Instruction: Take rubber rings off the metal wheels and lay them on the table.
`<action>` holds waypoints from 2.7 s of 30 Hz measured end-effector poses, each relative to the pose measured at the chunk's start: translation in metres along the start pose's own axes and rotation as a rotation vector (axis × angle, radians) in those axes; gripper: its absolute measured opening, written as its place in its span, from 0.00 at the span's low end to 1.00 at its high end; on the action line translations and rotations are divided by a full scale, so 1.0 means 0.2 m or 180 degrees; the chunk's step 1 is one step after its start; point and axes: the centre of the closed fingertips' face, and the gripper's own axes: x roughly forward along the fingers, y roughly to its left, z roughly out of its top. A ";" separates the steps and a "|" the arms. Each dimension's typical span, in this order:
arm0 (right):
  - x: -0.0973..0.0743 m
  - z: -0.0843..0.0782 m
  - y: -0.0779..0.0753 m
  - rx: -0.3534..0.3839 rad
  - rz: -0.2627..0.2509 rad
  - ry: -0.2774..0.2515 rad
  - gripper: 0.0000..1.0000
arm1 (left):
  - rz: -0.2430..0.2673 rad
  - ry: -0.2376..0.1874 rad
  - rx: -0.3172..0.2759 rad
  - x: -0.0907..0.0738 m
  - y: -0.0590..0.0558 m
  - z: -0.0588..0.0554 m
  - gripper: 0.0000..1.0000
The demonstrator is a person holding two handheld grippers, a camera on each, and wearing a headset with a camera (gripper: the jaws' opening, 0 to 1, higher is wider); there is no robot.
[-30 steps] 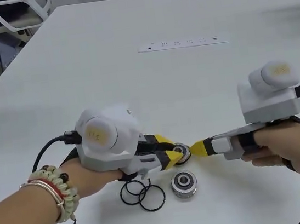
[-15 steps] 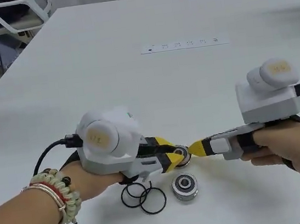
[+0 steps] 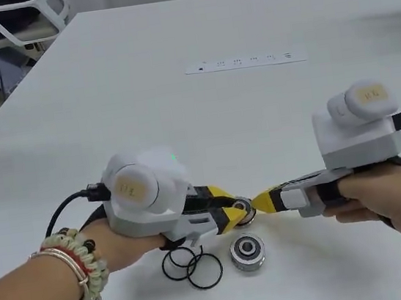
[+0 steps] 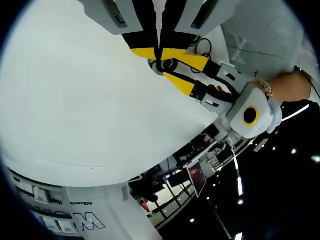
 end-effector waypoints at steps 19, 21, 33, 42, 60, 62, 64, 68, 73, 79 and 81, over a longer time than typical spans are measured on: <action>0.01 0.01 0.03 -0.0199 0.0021 0.0022 0.00 | -0.0014 0.0014 0.0020 0.00 0.00 0.00 0.08; 0.01 0.01 0.03 -0.0222 0.0020 0.0022 0.00 | -0.0013 0.0014 0.0022 0.00 0.00 0.00 0.08; 0.02 0.02 0.04 -0.0320 0.0041 0.0006 0.00 | -0.0012 0.0008 0.0013 0.00 0.00 0.00 0.08; 0.04 0.03 0.04 -0.0552 0.0002 0.0005 0.00 | -0.0016 -0.0003 0.0003 0.00 0.00 0.00 0.08; 0.03 0.00 0.01 -0.0525 -0.0061 0.0069 0.00 | -0.0009 -0.0024 -0.0064 0.00 0.00 0.00 0.08; 0.02 0.00 0.01 -0.0505 -0.0065 0.0082 0.00 | -0.0013 0.0002 -0.0054 0.00 0.00 0.00 0.08; 0.02 0.00 0.00 -0.0515 -0.0079 0.0086 0.00 | -0.0024 0.0042 -0.0057 0.00 0.00 0.00 0.08; 0.02 0.00 0.00 -0.0496 -0.0084 0.0092 0.00 | -0.0070 0.0127 0.0005 -0.02 0.00 0.00 0.14; 0.00 0.02 0.00 -0.0495 -0.0109 0.0057 0.00 | -0.0178 0.0117 0.0059 -0.07 -0.02 0.05 0.32; -0.02 0.06 0.00 -0.0447 -0.0149 -0.0030 0.00 | -0.0281 0.0113 0.0131 -0.17 -0.03 0.14 0.45; -0.04 0.07 -0.02 -0.0445 -0.0169 -0.0057 0.00 | -0.0261 0.0093 0.0159 -0.21 -0.02 0.18 0.51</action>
